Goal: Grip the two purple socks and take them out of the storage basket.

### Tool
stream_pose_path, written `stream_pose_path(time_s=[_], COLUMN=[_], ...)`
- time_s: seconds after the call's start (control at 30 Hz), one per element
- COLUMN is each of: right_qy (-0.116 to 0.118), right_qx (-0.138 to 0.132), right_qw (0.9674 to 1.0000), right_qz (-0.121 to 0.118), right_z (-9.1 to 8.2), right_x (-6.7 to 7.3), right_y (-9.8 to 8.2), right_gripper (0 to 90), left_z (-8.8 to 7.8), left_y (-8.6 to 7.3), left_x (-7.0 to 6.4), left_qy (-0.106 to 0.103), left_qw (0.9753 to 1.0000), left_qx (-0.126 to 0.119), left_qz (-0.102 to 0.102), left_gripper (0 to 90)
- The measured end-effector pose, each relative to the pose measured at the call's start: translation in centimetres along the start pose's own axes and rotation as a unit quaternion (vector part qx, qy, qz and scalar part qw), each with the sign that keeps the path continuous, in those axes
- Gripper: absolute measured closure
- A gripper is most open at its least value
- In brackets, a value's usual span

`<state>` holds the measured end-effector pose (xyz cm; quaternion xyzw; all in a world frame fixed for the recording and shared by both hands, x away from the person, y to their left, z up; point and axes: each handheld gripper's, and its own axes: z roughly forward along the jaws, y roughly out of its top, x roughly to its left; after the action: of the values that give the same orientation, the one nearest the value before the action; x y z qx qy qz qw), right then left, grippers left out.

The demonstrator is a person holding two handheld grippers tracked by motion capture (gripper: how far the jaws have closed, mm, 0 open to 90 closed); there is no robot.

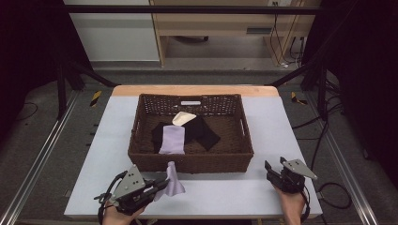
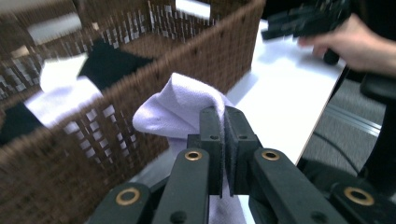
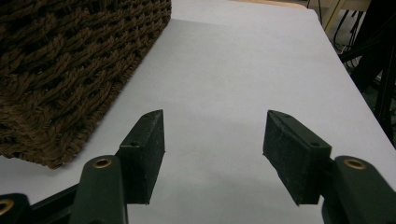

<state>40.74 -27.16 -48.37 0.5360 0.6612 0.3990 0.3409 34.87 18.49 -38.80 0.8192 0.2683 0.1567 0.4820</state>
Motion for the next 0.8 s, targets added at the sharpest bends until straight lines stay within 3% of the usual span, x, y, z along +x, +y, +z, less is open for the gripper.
stream_pose_path(time_s=[0.13, 0.23, 0.3, 0.5, 0.63, 0.8], right_qy=[0.000, -0.003, -0.003, -0.005, -0.006, -0.006], right_qx=[0.000, 0.003, 0.003, 0.007, 0.008, 0.007], right_qw=[1.0000, 0.9999, 0.9999, 0.9999, 0.9999, 0.9999], right_qz=[0.005, 0.009, 0.010, 0.011, 0.012, 0.011], right_z=[0.0, 0.0, 0.0, 0.0, 0.1, 0.1], right_x=[-0.1, -0.3, -0.4, -0.4, -0.4, -0.4], right_y=[0.0, 0.0, 0.0, 0.0, 0.0, 0.0], right_gripper=[37.7, 37.0, 36.8, 34.2, 33.5, 33.4], left_z=[1.6, 2.8, 3.4, 4.6, 4.8, 4.4], left_y=[-1.4, -2.5, -3.0, -4.1, -4.5, -4.3], left_x=[0.3, 0.8, 0.9, 1.8, 2.2, 2.2], left_qy=[0.003, -0.007, -0.003, 0.005, 0.008, 0.019], left_qw=[0.9994, 0.9982, 0.9973, 0.9950, 0.9940, 0.9950], left_qx=[0.034, 0.057, 0.071, 0.096, 0.103, 0.092], left_qz=[-0.001, -0.018, -0.016, -0.027, -0.035, -0.035], left_gripper=[86.1, 86.1, 86.1, 85.7, 82.8, 76.1])
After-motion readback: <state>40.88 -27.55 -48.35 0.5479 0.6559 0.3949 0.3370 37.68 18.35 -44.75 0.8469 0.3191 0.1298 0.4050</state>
